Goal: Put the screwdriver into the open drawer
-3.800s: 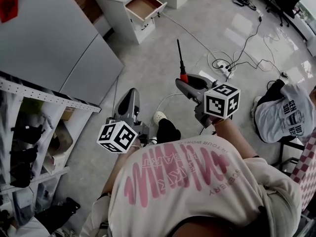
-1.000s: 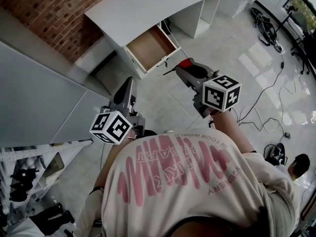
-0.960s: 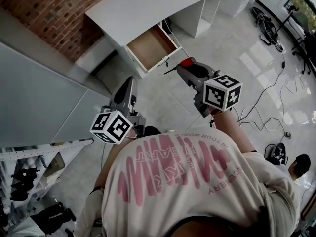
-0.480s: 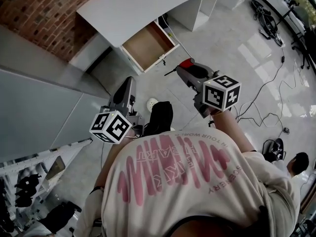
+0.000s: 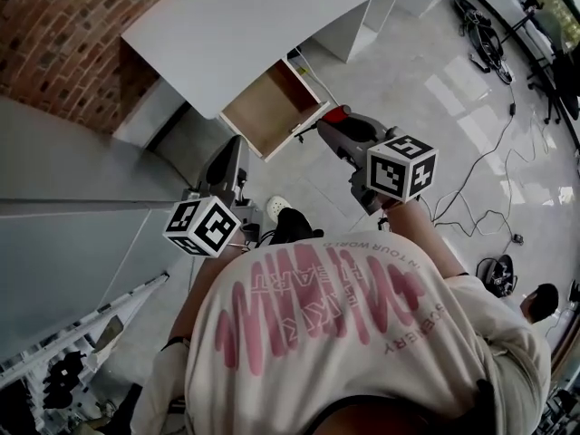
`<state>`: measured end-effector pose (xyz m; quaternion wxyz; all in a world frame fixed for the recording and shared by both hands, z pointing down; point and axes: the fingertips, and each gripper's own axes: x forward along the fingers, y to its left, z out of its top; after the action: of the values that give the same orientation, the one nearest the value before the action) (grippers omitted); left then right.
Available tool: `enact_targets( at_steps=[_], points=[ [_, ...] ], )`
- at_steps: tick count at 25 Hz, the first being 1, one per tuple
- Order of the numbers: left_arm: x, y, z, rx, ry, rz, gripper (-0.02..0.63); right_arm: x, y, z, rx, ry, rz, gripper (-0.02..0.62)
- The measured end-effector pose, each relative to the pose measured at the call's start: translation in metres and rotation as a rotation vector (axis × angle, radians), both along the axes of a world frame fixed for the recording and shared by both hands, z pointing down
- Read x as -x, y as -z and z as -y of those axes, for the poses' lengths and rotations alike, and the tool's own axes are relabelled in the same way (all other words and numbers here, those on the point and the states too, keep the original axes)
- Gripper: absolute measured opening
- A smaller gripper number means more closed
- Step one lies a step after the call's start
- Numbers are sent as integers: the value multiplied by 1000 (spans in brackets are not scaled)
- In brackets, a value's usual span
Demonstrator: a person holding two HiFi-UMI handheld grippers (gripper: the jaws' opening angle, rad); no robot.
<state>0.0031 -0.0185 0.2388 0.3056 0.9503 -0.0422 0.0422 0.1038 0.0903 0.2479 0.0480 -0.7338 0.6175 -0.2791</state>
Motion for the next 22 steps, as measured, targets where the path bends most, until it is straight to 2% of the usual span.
enact_targets(
  at_steps=[7,13,15,19,22],
  points=[
    [-36,-16,51,-64,-43,55,3,-37,-34,57,76,14,48,117],
    [-48,-69,67,6,-179,63,3,-51,-101,98,193,65,91,117],
    [-48,-89,73,18,-195,88,3,-53,-124,109,237,87,99,117],
    [-44,-134,95,-20,-143,215,3,-54,-166,132,313,122,98,117],
    [-39,-164,105,-5,-86,298,3,-57,-195,140,373,140,75,117]
  ],
)
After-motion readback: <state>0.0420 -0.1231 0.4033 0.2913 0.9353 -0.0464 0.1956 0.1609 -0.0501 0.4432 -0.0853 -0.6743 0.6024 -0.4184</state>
